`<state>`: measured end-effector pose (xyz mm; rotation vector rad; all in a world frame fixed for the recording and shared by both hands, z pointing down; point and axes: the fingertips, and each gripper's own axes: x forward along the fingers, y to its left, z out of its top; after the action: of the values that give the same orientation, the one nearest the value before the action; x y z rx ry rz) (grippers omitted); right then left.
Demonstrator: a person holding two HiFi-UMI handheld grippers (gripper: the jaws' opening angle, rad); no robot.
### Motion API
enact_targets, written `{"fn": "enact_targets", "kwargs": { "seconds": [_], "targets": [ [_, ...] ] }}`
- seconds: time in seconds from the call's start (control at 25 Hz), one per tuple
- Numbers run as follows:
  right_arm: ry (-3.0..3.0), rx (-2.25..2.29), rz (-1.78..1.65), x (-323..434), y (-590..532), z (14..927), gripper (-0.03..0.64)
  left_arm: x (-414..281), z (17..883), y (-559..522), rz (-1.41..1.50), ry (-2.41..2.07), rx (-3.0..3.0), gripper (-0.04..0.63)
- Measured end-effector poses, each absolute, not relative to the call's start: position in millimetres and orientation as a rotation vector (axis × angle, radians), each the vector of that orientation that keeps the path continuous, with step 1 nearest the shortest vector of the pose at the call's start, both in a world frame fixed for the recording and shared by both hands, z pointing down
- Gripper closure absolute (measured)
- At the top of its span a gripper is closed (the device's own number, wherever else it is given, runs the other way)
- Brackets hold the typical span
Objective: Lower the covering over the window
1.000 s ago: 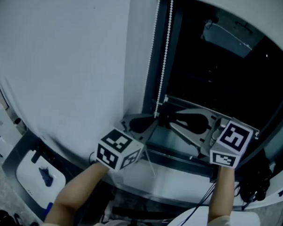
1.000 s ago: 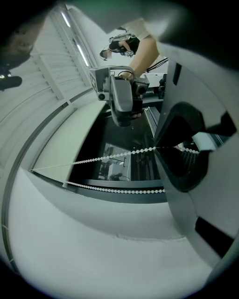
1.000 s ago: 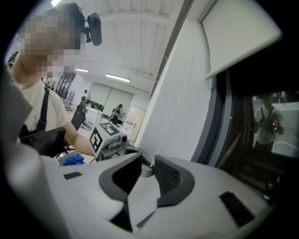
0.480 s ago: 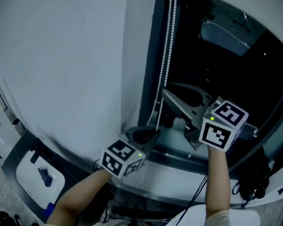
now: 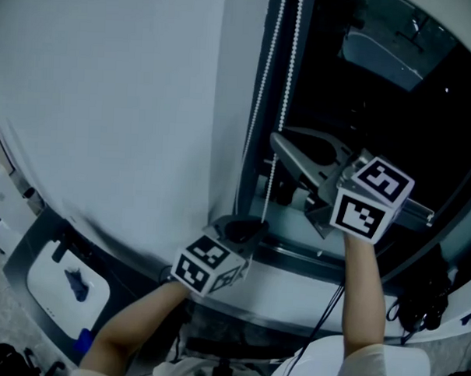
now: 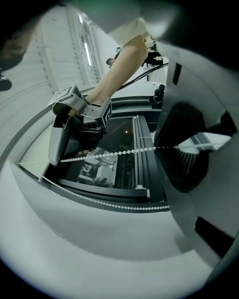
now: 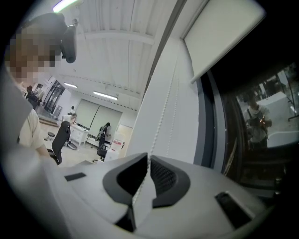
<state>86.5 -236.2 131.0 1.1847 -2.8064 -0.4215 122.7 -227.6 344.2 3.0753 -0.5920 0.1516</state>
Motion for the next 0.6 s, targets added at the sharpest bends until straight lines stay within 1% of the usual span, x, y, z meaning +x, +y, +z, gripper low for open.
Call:
{"fn": "enact_targets", "kwargs": {
  "seconds": [0.12,0.28,0.32,0.48,0.6],
  "targets": [
    [-2.819,1.220,-0.463,89.7,-238.1,127.3,0.606,119.5,338.9,-234.6,0.156,-0.615,3.095,0.563],
    [-2.765,1.313,-0.534,103.9,-241.1,128.1,0.607,118.5,346.8,-228.6,0.239,-0.541,3.104,0.563],
    [-2.751,1.318,-0.553,105.1,-240.7,128.6,0.607,116.5,343.8,-225.5,0.220,-0.530,3.099,0.563],
    [-2.725,1.307,-0.601,106.9,-236.6,131.0,0.609,98.9,291.5,-225.0,-0.048,-0.541,3.074,0.561],
    [-2.748,1.286,-0.532,108.6,-238.3,145.1,0.609,85.5,240.8,-230.8,-0.211,-0.551,3.071,0.561]
  ]
}}
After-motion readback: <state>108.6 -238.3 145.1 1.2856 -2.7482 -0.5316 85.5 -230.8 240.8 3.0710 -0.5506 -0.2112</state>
